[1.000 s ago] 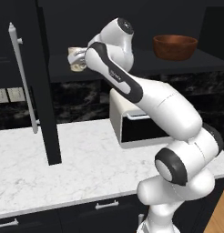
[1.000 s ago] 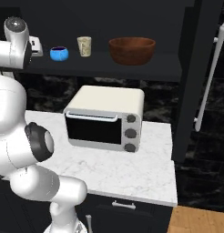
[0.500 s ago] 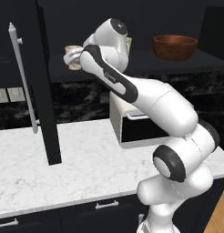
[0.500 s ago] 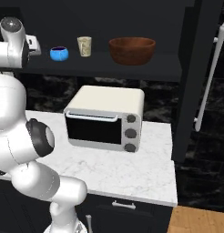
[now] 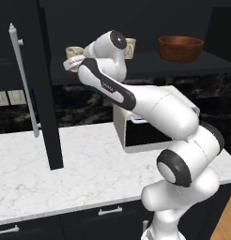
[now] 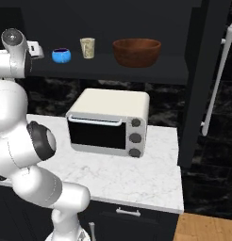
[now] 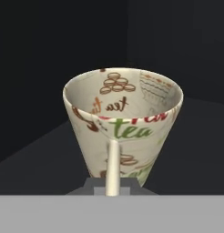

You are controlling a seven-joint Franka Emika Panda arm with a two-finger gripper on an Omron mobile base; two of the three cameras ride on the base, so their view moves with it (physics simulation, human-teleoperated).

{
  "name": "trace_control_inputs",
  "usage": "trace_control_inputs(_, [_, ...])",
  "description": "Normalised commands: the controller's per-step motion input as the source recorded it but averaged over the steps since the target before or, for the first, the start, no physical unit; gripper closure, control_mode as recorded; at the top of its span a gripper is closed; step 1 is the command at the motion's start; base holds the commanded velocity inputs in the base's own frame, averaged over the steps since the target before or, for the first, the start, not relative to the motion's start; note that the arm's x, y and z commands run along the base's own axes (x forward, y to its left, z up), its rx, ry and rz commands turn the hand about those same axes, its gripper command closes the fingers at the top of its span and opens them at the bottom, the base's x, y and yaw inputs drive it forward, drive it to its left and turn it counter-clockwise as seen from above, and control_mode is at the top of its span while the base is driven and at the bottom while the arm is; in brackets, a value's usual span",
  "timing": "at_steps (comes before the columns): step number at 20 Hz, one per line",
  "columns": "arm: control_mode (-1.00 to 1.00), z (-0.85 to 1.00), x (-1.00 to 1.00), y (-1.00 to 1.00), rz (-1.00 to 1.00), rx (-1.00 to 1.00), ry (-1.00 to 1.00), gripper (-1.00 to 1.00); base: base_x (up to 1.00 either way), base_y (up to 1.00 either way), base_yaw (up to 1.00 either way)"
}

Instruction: Gather all objects into one cabinet and sort the glasses and bowls to opposite sides.

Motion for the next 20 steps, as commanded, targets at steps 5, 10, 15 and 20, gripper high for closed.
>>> trace_control_inputs(5, [-1.0, 0.08, 0.46, 0.23, -0.03, 0.0, 0.06, 1.0, 0.0, 0.0, 0.0])
trace_control_inputs(10, [-1.0, 0.03, 0.47, 0.24, -0.03, 0.0, 0.08, 1.0, 0.0, 0.0, 0.0])
trace_control_inputs(15, [-1.0, 0.0, 0.35, 0.3, -0.03, 0.0, 0.02, 1.0, 0.0, 0.0, 0.0])
trace_control_inputs(20, [-1.0, -0.05, 0.32, 0.21, -0.01, 0.0, 0.0, 1.0, 0.0, 0.0, 0.0])
